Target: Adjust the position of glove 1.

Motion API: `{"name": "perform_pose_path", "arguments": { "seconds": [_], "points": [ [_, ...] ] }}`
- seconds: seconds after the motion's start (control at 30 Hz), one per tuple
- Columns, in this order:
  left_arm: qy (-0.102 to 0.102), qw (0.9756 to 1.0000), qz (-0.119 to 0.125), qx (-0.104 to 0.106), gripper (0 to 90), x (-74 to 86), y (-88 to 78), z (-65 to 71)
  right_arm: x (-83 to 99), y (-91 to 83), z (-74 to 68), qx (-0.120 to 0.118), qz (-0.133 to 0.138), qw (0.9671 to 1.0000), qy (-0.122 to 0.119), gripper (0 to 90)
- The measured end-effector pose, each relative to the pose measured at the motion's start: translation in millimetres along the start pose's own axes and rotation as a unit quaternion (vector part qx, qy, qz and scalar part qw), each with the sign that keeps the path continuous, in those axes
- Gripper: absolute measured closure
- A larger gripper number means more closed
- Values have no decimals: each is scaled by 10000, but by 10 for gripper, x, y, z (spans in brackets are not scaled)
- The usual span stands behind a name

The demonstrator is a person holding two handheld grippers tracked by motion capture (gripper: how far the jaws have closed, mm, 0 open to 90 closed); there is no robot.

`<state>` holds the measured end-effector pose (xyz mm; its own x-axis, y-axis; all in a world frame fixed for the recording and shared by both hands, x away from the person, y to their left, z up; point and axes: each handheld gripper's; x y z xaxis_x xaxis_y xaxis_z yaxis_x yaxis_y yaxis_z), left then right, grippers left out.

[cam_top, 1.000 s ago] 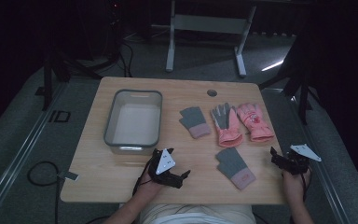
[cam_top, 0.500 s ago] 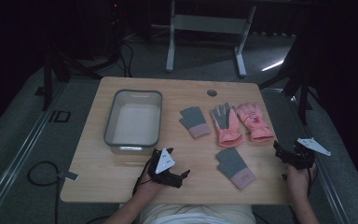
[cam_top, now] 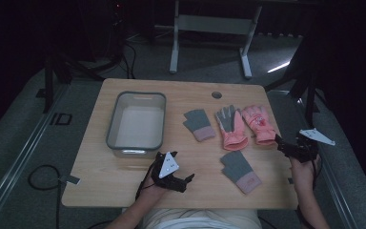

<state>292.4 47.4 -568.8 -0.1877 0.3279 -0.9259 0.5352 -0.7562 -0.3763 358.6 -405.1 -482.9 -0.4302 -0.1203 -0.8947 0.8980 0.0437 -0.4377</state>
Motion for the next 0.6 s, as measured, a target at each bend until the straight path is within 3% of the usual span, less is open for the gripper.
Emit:
{"name": "perform_pose_path", "arguments": {
  "seconds": [0.33,0.47,0.6],
  "points": [
    [-22,10000,6,13,0,1,-2,-5,-296,-3,-156,167,198,9995,-196,145],
    [-28,10000,9,16,0,1,-2,-5,-384,36,-180,-320,-67,9995,15,158],
    [-5,10000,5,15,0,1,-2,-2,-458,52,-259,-403,-58,9991,-114,130]
  ]
}}
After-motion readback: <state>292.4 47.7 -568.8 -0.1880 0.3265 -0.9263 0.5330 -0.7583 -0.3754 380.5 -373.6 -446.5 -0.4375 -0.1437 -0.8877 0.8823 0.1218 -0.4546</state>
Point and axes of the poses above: each handheld gripper's, and its own axes: y roughly forward along the jaws, x roughly out of its underside, z roughly to its right, and after that the axes turned 5 degrees about x, right-handed
